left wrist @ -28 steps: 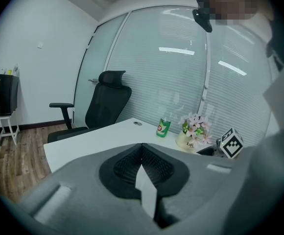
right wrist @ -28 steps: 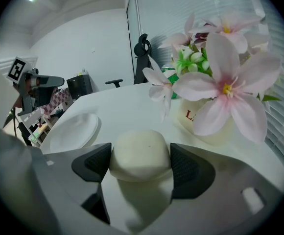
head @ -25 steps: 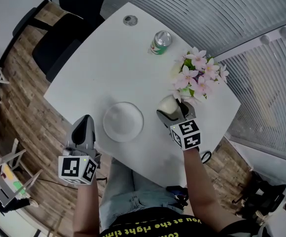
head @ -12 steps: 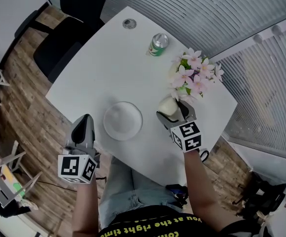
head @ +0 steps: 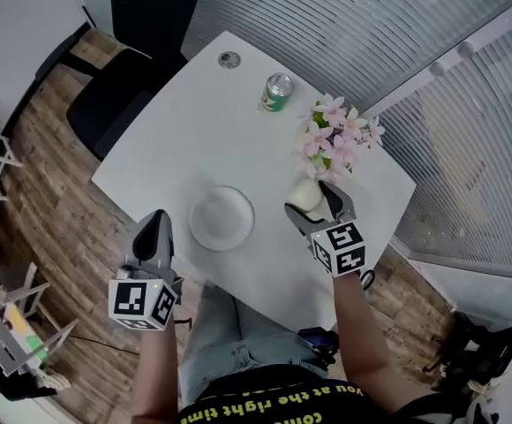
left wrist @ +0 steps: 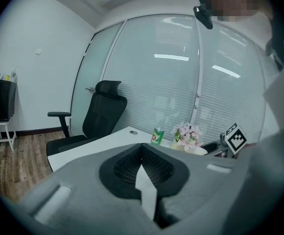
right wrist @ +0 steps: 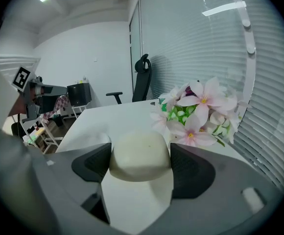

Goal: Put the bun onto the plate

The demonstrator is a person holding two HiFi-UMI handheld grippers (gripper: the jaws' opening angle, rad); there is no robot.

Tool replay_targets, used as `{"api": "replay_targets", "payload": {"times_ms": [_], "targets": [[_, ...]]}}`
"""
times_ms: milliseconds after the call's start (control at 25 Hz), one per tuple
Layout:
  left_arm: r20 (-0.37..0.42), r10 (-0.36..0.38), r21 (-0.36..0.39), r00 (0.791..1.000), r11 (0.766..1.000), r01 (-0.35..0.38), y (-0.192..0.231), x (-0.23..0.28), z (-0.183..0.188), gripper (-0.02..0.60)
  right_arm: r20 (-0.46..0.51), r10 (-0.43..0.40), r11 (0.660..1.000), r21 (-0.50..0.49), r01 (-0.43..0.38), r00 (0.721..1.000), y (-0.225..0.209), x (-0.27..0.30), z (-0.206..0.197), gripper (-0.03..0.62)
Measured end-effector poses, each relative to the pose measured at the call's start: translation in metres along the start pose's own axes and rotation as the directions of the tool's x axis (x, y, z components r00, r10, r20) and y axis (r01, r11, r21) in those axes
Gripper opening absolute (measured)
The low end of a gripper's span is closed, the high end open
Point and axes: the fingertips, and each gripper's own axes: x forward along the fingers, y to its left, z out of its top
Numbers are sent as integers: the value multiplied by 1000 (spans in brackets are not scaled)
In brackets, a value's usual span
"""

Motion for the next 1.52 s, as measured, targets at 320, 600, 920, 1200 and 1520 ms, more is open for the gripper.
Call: {"api": "replay_targets", "payload": {"times_ms": [320, 600, 920, 1200, 1520], "targets": [[26, -11, 7, 1000, 1000, 10, -10, -22, 13, 0, 48, -22, 1000, 0, 22, 999, 5, -24, 22, 385], [70, -17, 17, 997, 1000, 16, -15, -34, 32, 0, 89, -36, 999, -20, 38, 995, 10, -40, 47, 385], [116, -34, 30, 993, 999, 31, -21, -50, 49, 0, 136, -60, 998, -26, 64, 989, 18, -58, 73, 385], [156, -39, 48, 987, 998, 31, -20, -60, 65, 0, 171, -80, 996, -30, 86, 982, 22, -71, 93, 385], [182, -51, 64, 982, 997, 40, -19, -71, 77, 0, 203, -72, 996, -37, 81, 977, 32, -83, 113, 385]]}}
